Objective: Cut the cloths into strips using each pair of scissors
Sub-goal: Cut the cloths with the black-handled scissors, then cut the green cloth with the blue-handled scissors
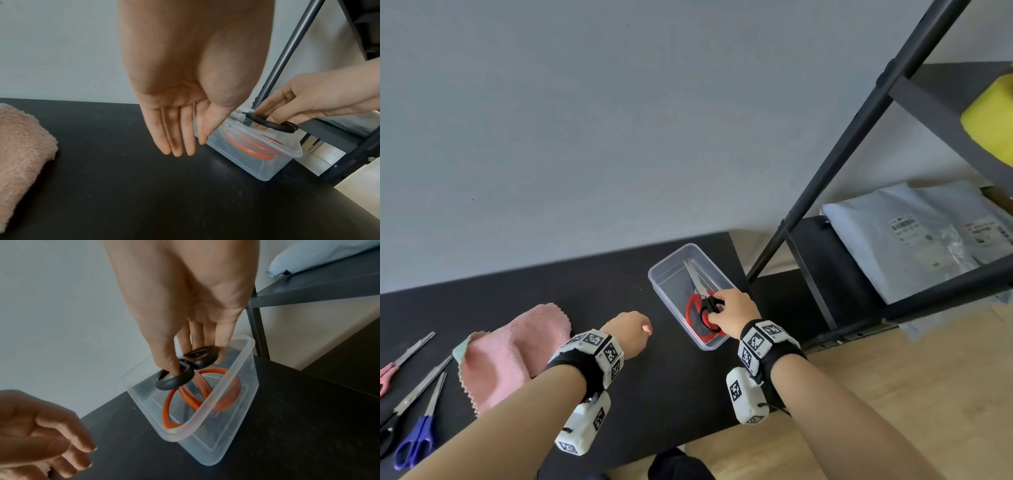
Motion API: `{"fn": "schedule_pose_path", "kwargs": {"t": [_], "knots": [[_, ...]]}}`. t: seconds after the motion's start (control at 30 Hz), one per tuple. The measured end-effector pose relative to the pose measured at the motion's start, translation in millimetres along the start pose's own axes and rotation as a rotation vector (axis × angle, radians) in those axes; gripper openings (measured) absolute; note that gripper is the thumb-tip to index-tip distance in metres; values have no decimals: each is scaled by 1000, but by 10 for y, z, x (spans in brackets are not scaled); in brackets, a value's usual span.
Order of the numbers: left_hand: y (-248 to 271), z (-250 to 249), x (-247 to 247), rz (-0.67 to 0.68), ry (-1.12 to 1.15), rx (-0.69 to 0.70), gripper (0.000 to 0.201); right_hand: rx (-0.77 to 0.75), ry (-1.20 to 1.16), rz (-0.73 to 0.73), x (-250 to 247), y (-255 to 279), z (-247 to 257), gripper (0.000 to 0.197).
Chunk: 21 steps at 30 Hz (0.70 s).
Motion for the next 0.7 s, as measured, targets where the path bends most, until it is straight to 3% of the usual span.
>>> {"fn": "schedule_pose_path", "kwargs": {"t": [0.37, 0.7], "knots": [[-20, 4, -92, -25, 9, -65, 37, -59, 144, 70, 30, -106, -10, 28], [191, 496, -354, -126, 118, -87, 34, -107, 191, 35, -20, -34, 585, 30]]}}
Point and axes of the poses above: each hand's wrist, its own y-axis away from the middle knuckle, its own x-axis out of the palm, z = x × y, the point moved 4 cm from there along -y, towards the middle knuckle, and after that the axes turned 9 degrees about -z, right-handed, at the moved point
